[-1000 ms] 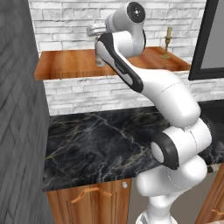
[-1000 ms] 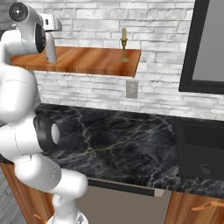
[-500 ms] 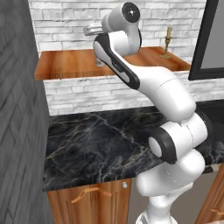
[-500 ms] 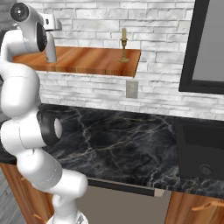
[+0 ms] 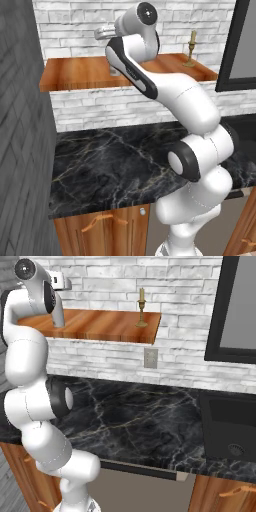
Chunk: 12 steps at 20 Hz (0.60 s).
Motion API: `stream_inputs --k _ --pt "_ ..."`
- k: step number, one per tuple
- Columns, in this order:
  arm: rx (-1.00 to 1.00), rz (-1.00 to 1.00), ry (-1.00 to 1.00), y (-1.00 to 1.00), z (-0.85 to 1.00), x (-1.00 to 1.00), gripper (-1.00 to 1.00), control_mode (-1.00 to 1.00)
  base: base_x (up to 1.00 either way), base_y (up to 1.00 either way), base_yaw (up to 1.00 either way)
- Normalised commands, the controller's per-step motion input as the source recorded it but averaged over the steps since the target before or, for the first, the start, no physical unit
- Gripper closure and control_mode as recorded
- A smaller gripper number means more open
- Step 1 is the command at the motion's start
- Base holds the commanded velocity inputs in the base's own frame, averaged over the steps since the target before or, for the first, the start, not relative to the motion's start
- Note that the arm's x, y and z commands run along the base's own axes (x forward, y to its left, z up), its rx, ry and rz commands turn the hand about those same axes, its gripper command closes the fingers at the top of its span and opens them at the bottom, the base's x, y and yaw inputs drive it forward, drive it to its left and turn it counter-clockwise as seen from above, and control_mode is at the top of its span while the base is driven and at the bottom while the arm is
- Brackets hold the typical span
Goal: Get the candle and the liquor from the cabinet and move them to the dining counter.
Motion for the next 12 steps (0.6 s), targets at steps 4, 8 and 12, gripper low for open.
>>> stream_inputs --k 4,8,12 --pt "0.00 0.00 0.00 0.00 0.00 0.11 -1.00 -1.00 0.00 0.00 0.00" --pt "0.00 0.00 0.00 0.00 0.00 0.12 -1.00 -1.00 0.00 0.00 0.00" --pt "0.00 0.00 0.00 0.02 0.00 0.02 -1.00 -1.00 0.00 0.00 0.00"
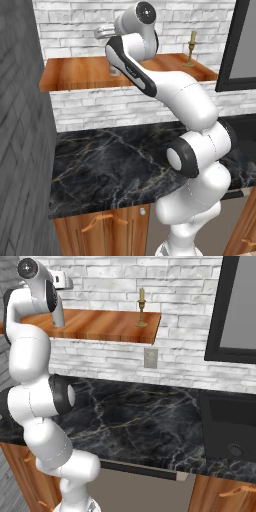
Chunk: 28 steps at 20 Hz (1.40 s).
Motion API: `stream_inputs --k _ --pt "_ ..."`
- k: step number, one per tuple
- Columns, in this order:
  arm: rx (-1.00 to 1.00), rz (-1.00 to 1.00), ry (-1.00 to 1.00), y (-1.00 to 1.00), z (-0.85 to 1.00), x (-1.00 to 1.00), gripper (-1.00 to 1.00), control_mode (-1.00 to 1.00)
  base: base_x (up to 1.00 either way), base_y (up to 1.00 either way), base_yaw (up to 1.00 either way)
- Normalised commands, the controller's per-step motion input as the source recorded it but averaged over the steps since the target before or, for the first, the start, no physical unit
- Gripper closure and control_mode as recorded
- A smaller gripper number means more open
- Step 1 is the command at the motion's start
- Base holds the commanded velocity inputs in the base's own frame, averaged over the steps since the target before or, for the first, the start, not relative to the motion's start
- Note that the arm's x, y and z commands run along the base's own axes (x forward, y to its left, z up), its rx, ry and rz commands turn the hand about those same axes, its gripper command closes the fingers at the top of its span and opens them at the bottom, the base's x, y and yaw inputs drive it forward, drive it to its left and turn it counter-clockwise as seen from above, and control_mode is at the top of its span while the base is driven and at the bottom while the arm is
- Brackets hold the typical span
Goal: Get the candle and the liquor from the cabinet and move them to the dining counter.
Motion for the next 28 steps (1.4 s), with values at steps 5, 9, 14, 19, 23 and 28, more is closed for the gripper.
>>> stream_inputs --k 5,9,14,19,23,28 --pt "0.00 0.00 0.00 0.00 0.00 0.00 -1.00 -1.00 0.00 0.00 0.00" --pt "0.00 0.00 0.00 0.00 0.00 0.00 -1.00 -1.00 0.00 0.00 0.00" --pt "0.00 0.00 0.00 -0.02 0.00 0.00 1.00 -1.00 0.00 0.00 0.00" --pt "0.00 0.00 0.00 0.00 0.00 0.00 1.00 -1.00 0.00 0.00 0.00" --pt "0.00 0.00 0.00 0.00 0.00 0.00 1.00 -1.00 0.00 0.00 0.00" --pt "0.00 0.00 0.00 0.00 0.00 0.00 1.00 -1.00 0.00 0.00 0.00"
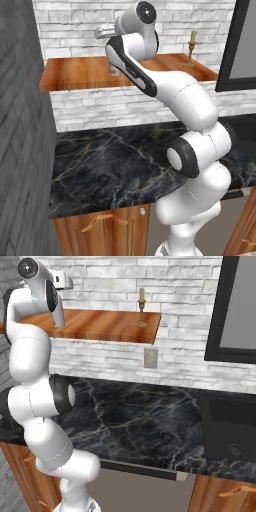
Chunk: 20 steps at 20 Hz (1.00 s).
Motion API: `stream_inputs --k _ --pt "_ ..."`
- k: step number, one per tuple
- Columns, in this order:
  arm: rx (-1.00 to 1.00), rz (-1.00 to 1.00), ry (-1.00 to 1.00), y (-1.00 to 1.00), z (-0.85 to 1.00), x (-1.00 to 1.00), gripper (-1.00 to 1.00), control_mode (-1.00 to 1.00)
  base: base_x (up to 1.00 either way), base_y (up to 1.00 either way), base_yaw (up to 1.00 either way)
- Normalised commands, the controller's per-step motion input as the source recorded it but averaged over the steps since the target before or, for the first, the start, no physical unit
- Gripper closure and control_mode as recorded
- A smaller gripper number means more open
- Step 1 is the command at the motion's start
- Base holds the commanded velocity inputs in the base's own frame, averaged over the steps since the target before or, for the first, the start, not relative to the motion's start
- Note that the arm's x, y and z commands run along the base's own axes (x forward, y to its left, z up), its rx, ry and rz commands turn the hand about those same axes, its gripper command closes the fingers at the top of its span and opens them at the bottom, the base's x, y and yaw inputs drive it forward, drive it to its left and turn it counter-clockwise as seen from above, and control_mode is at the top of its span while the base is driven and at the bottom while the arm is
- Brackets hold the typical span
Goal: Get the candle and the liquor from the cabinet and move them to the dining counter.
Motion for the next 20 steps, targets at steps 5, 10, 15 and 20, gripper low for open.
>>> stream_inputs --k 5,10,15,20 --pt "0.00 0.00 0.00 0.00 0.00 0.00 1.00 -1.00 0.00 0.00 0.00" --pt "0.00 0.00 0.00 -0.09 0.02 0.00 1.00 -1.00 0.00 0.00 0.00" --pt "0.00 0.00 0.00 -0.30 0.06 -0.19 1.00 -1.00 0.00 0.00 0.00" --pt "0.00 -0.01 0.00 -0.46 0.05 -0.52 1.00 -1.00 0.00 0.00 0.00"
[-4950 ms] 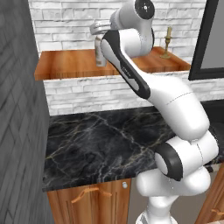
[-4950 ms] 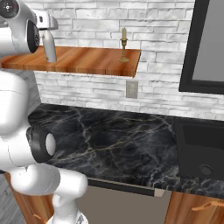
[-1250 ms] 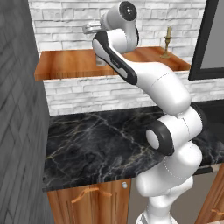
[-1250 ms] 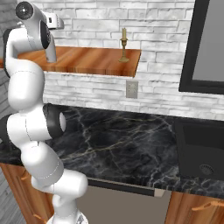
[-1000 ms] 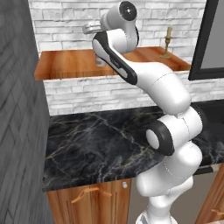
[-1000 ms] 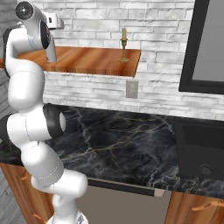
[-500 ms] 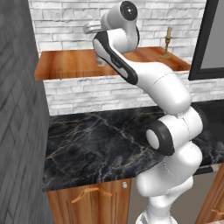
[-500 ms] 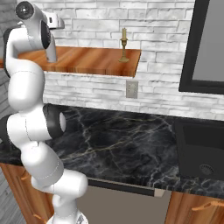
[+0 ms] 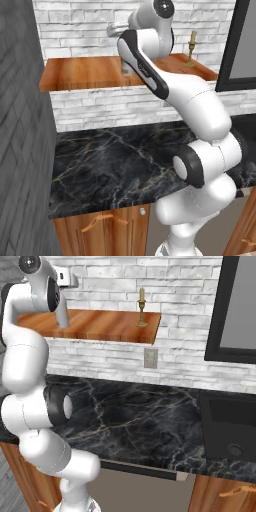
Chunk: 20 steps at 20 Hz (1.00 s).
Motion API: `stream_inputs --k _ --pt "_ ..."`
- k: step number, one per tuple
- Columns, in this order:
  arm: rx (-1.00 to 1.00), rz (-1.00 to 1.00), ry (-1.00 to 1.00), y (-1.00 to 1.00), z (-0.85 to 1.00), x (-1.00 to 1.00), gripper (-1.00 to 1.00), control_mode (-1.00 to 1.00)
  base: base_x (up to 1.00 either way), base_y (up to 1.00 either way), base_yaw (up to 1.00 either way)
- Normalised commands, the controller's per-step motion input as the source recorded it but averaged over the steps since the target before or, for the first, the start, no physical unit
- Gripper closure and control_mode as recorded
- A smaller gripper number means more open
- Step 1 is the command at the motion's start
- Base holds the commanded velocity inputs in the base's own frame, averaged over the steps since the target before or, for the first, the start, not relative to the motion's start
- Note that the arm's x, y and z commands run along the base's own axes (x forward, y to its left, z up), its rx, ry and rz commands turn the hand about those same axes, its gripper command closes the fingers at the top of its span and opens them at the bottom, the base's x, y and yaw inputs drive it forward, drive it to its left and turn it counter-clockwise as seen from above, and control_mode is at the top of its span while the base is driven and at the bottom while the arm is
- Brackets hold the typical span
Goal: Get the candle and the liquor from the cabinet and move them to the dining counter.
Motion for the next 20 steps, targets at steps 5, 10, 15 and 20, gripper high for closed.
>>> stream_inputs --k 5,10,15,20 --pt "0.00 -0.05 0.00 -0.57 0.00 -0.92 1.00 -1.00 0.00 0.00 0.00" --pt "0.00 -0.07 0.00 -0.60 0.00 -1.00 1.00 -1.00 0.00 0.00 0.00" --pt "0.00 -0.10 0.00 -0.48 0.00 -1.00 1.00 -1.00 0.00 0.00 0.00" --pt "0.00 -0.07 0.05 -0.47 0.00 -1.00 1.00 -1.00 0.00 0.00 0.00"
